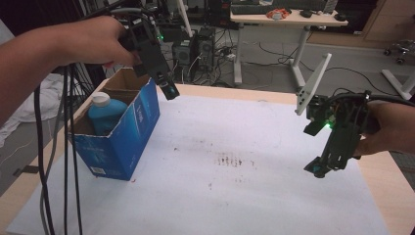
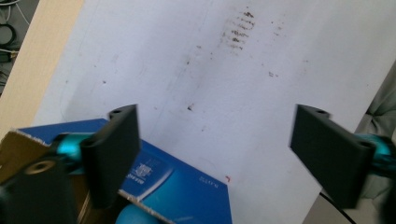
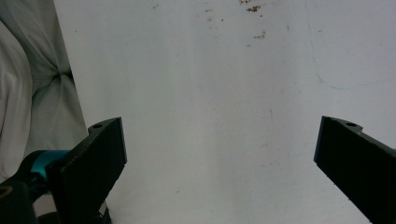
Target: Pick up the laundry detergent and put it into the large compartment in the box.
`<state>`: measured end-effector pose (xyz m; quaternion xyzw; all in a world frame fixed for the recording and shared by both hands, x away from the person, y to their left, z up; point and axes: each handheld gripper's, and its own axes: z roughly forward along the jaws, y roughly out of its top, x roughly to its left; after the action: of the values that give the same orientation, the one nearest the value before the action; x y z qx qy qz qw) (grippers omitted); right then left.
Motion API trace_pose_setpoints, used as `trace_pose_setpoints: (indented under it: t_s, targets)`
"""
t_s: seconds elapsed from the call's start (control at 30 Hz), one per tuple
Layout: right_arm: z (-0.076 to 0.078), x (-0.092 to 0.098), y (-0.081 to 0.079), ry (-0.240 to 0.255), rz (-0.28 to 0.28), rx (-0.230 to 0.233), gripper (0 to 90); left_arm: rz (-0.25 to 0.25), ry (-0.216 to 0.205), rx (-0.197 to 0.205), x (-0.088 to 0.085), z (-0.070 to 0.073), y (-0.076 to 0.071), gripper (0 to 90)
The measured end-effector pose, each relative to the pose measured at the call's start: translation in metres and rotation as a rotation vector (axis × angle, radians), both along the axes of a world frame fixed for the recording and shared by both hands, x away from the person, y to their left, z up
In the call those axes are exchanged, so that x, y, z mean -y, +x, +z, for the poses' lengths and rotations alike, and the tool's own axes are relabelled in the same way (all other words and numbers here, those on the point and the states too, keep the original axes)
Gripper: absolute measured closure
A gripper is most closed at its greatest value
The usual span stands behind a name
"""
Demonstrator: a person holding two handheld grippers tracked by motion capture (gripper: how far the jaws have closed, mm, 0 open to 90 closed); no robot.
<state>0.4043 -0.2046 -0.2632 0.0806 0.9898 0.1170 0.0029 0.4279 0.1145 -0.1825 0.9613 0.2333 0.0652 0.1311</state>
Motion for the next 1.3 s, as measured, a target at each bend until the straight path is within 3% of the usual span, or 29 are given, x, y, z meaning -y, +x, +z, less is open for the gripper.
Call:
trace_pose_setpoints:
  t_s: [0.1, 0.3, 0.47, 0.6, 0.87, 1.3]
  targets:
    - [0.001, 0.002, 0.0, 0.003, -0.001, 0.002, 1.5, -0.02, 0.001, -0.019, 0.011, -0.004, 0.002, 6.4]
    - [0.001, 0.003, 0.001, 0.016, 0.003, 0.011, 1.5, -0.04, -0.012, -0.013, 0.029, -0.013, 0.006, 1.5]
    - [0.001, 0.004, 0.001, 0.019, 0.002, 0.013, 1.5, -0.095, 0.037, 0.0, 0.043, -0.022, 0.005, 1.6]
    - [0.0, 0.006, 0.0, 0.017, -0.005, 0.01, 1.5, -0.101, 0.055, 0.004, 0.055, -0.031, 0.005, 1.6]
    - [-0.004, 0.009, -0.001, 0.016, -0.016, 0.008, 1.5, -0.138, 0.091, -0.04, 0.077, -0.056, 0.005, 1.6]
    - [-0.004, 0.008, 0.001, 0.021, -0.013, 0.008, 1.5, -0.127, 0.084, -0.063, 0.09, -0.078, 0.008, 1.6]
